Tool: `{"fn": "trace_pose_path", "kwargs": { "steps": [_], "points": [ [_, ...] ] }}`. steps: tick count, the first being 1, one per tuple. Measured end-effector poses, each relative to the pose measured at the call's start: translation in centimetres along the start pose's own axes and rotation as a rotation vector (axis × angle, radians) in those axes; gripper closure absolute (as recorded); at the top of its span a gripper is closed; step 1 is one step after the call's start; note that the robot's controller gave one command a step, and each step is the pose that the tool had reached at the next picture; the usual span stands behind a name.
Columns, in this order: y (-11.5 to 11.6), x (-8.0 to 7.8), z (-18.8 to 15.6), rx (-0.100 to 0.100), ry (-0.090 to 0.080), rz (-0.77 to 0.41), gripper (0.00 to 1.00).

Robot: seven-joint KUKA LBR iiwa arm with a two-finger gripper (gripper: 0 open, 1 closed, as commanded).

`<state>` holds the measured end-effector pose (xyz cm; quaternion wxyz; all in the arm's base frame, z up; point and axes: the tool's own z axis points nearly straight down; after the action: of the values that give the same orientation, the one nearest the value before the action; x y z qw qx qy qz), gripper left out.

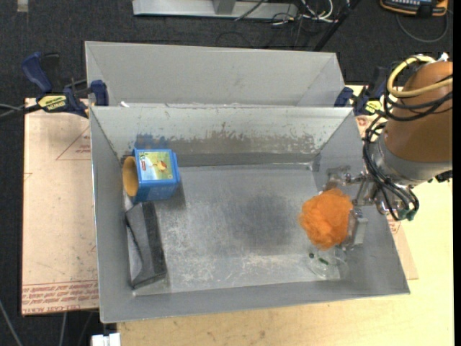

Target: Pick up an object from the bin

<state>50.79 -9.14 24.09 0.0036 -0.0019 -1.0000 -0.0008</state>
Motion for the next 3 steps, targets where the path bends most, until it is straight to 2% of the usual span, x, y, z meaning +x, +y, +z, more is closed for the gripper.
{"fn": "trace_pose_path", "kwargs": {
  "steps": [1, 2, 3],
  "points": [
    [0.0, -0.1, -0.4, 0.001, -0.008, -0.003, 0.00],
    [0.3, -0.1, 3.9, 0.002, -0.014, -0.042, 0.00],
    [0.2, -2.5, 7.9, 0.000, -0.007, 0.034, 0.00]
  ]
}}
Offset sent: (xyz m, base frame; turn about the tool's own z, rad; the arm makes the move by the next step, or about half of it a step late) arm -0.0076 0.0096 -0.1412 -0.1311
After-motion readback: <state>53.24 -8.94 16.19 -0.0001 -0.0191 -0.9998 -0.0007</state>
